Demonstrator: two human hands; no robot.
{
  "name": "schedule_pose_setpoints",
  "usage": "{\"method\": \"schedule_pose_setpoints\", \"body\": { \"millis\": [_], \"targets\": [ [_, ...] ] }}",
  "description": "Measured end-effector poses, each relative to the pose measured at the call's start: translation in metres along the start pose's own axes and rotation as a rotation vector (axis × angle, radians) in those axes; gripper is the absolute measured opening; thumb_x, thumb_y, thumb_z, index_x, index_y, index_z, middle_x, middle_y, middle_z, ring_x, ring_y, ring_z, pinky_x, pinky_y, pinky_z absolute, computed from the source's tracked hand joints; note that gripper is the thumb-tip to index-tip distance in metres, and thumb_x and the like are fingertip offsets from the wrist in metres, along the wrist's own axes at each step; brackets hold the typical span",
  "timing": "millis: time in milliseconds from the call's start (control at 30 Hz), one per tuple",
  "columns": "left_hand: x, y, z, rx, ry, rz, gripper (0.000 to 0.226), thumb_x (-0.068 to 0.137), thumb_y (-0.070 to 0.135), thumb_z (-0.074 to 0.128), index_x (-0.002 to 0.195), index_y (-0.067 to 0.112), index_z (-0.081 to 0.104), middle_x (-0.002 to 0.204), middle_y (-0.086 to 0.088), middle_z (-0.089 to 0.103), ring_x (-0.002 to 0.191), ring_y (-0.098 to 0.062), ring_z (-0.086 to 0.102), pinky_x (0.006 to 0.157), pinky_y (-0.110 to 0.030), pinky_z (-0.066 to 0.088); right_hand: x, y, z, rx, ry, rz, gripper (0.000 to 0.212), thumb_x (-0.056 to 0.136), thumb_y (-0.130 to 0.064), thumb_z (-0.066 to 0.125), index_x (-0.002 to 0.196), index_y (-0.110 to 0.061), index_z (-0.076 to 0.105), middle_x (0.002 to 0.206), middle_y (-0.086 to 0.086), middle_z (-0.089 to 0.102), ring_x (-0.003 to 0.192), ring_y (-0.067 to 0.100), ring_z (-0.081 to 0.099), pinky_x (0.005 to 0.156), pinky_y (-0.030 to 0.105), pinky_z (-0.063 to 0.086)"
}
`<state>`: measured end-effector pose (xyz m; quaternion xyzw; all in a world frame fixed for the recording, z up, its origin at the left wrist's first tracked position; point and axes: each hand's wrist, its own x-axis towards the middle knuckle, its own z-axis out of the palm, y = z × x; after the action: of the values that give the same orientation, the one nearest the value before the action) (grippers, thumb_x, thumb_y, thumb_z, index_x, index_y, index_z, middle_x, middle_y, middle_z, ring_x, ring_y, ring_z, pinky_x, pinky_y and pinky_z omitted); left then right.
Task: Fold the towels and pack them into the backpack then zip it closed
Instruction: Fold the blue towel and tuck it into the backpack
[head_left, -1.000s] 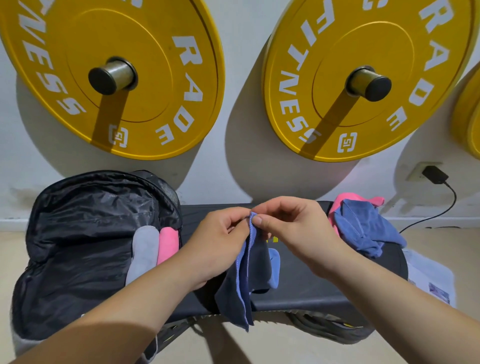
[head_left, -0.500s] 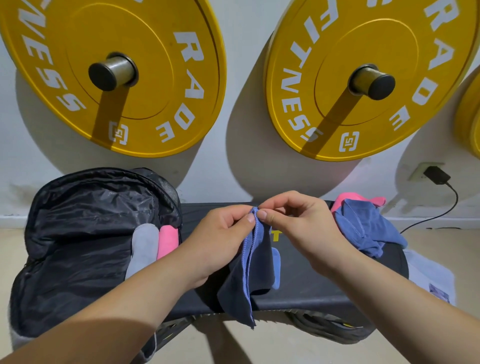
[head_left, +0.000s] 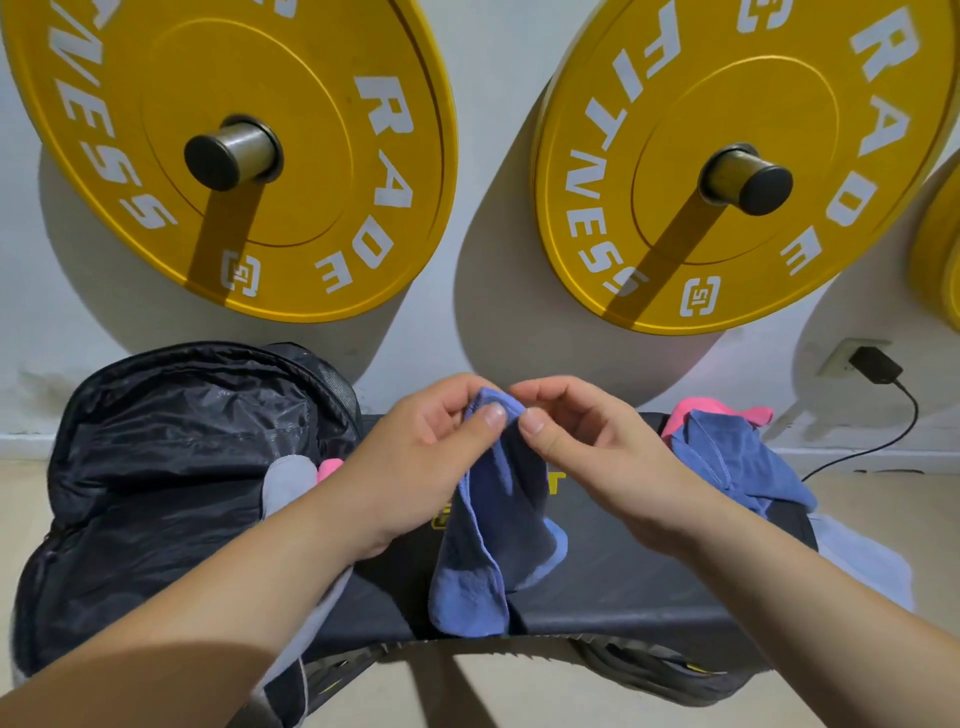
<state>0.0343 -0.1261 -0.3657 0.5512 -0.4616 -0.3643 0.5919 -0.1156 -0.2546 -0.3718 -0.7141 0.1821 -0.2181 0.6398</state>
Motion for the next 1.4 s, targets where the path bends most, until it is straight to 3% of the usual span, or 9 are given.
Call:
{"method": "schedule_pose_setpoints", "body": {
  "millis": [133,267,433,567,633,733,900,1133,1400],
  "targets": [
    [0.004,0.02,-0.014,-0.144,0.112,0.069,0.015,0.101,0.018,0.05,0.098,0.012,0.064,0.087,-0.004,0.072,0.083,-0.014,0.068,0.074,-0.024,0.057,0.0,0.007,-0.011,-0.275,-0.145,0.018,0.036,0.084,-0.042,0.081,0.096,-0.009,0.071,0.092,0.016,0.071,0.085,0.012,0.06,0.079,0.047,0.052],
    [0.006,0.024,-0.022,-0.175,0.195,0.089,0.021,0.106,0.012,0.046,0.095,0.015,0.064,0.083,0.001,0.073,0.08,-0.011,0.069,0.073,-0.022,0.055,-0.001,0.02,-0.013,-0.34,-0.245,0.111,0.034,0.084,-0.03,0.081,0.107,-0.008,0.068,0.11,0.019,0.072,0.107,0.029,0.071,0.091,0.061,0.054],
    [0.007,0.004,-0.033,0.126,0.32,0.097,0.016,0.105,0.022,0.053,0.097,0.02,0.067,0.088,-0.004,0.072,0.083,-0.014,0.066,0.079,-0.036,0.053,0.0,0.029,-0.023,-0.602,-0.216,0.227,0.038,0.074,-0.043,0.086,0.097,-0.019,0.068,0.095,0.001,0.075,0.091,0.017,0.073,0.085,0.049,0.058],
    [0.008,-0.01,-0.039,0.235,0.363,0.047,0.018,0.107,0.021,0.051,0.098,0.021,0.066,0.086,-0.008,0.072,0.078,-0.012,0.065,0.073,-0.032,0.052,-0.001,0.041,-0.035,-0.794,-0.258,0.337,0.038,0.068,-0.052,0.088,0.092,-0.027,0.071,0.088,-0.007,0.076,0.083,0.013,0.072,0.078,0.036,0.06],
    [0.009,-0.016,-0.044,0.276,0.389,0.044,0.019,0.107,0.023,0.05,0.097,0.024,0.066,0.088,-0.009,0.073,0.079,-0.013,0.066,0.074,-0.033,0.052,-0.003,0.048,-0.042,-0.867,-0.303,0.396,0.024,0.072,-0.046,0.087,0.081,-0.037,0.067,0.076,-0.018,0.073,0.071,0.001,0.068,0.065,0.02,0.054],
    [0.01,-0.022,-0.052,0.311,0.455,0.026,0.019,0.107,0.025,0.049,0.096,0.025,0.065,0.091,-0.011,0.072,0.078,-0.014,0.066,0.073,-0.033,0.05,-0.004,0.066,-0.052,-1.079,-0.324,0.449,0.025,0.076,-0.043,0.082,0.072,-0.031,0.06,0.071,-0.01,0.068,0.062,0.008,0.059,0.055,0.021,0.042],
    [0.012,-0.027,-0.059,0.298,0.475,0.004,0.019,0.106,0.028,0.051,0.095,0.03,0.066,0.09,-0.01,0.074,0.082,-0.023,0.069,0.078,-0.049,0.056,-0.011,0.079,-0.066,-0.801,-0.112,0.475,0.025,0.083,-0.034,0.082,0.075,-0.016,0.067,0.063,-0.007,0.064,0.057,0.008,0.054,0.056,0.016,0.043],
    [0.013,-0.042,-0.076,0.295,0.522,-0.12,0.02,0.104,0.03,0.051,0.096,0.018,0.065,0.101,-0.028,0.068,0.084,-0.034,0.067,0.077,-0.053,0.055,0.005,0.061,-0.073,-0.023,0.539,0.374,0.016,0.095,-0.027,0.065,0.083,-0.025,0.055,0.074,-0.003,0.06,0.069,0.017,0.058,0.061,0.03,0.041],
    [0.019,-0.039,-0.075,0.148,0.515,-0.276,0.024,0.106,0.02,0.051,0.102,0.008,0.072,0.099,-0.018,0.077,0.085,-0.029,0.073,0.075,-0.036,0.052,0.014,0.034,-0.061,-0.117,0.791,0.242,0.012,0.098,-0.033,0.057,0.093,-0.022,0.055,0.083,-0.003,0.054,0.078,0.016,0.049,0.071,0.034,0.042]
  ]
}}
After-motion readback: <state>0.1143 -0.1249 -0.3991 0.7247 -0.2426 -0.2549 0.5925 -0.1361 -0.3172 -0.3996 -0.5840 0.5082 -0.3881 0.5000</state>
